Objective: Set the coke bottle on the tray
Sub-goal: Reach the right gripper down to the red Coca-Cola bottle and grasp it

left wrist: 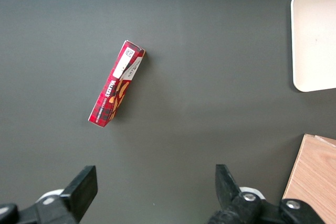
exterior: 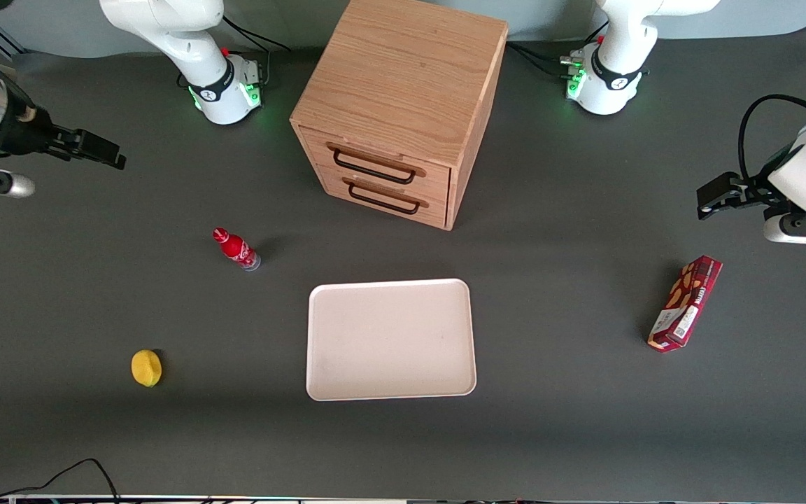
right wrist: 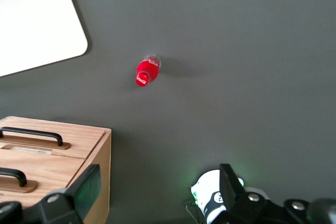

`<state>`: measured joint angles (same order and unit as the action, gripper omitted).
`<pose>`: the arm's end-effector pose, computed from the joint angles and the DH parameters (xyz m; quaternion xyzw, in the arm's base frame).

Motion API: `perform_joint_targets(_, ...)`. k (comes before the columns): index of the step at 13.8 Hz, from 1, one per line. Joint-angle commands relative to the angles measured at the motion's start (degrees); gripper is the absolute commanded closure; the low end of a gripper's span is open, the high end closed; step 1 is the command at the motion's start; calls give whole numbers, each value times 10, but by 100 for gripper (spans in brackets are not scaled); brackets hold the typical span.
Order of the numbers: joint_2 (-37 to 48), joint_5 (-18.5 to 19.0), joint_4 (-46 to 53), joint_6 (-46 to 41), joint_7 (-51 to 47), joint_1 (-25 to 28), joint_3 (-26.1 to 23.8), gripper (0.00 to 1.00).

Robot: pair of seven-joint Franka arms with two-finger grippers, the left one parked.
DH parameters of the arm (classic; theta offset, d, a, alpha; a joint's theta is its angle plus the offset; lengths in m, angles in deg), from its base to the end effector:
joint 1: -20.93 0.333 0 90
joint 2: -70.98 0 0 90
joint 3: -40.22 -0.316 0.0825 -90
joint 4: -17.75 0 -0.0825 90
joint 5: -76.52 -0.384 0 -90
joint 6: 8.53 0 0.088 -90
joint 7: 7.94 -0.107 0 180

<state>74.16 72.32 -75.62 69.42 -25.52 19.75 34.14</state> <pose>0.5097 0.0543 0.6112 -0.9880 0.1064 0.1112 0.0121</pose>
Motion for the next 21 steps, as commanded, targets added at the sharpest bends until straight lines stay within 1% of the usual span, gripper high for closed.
perform_joint_targets(1, 22, -2, -116, 97, -12, 3, -21, 0)
perform_joint_targets(3, 33, -2, -228, 220, -21, 3, -48, 0)
perform_joint_targets(5, 21, -1, -314, 353, -50, 4, -60, 0)
perform_joint_targets(6, 3, 5, -343, 414, -52, 4, -66, 0)
perform_joint_targets(8, -26, 11, -369, 479, -69, 4, -68, 0)
perform_joint_targets(9, -32, 29, -384, 508, -74, 4, -69, 0)
perform_joint_targets(10, -39, 38, -398, 536, -81, 4, -69, 0)
perform_joint_targets(11, -43, 40, -410, 556, -83, 4, -69, 9)
perform_joint_targets(12, -43, 40, -414, 564, -83, 4, -69, 49)
perform_joint_targets(13, -43, 43, -415, 564, -83, 4, -70, 99)
perform_joint_targets(19, -31, 43, -413, 555, -91, 4, -85, 100)
perform_joint_targets(20, -16, 44, -408, 528, -89, 4, -86, 100)
perform_joint_targets(21, 1, 52, -382, 481, -84, 4, -86, 100)
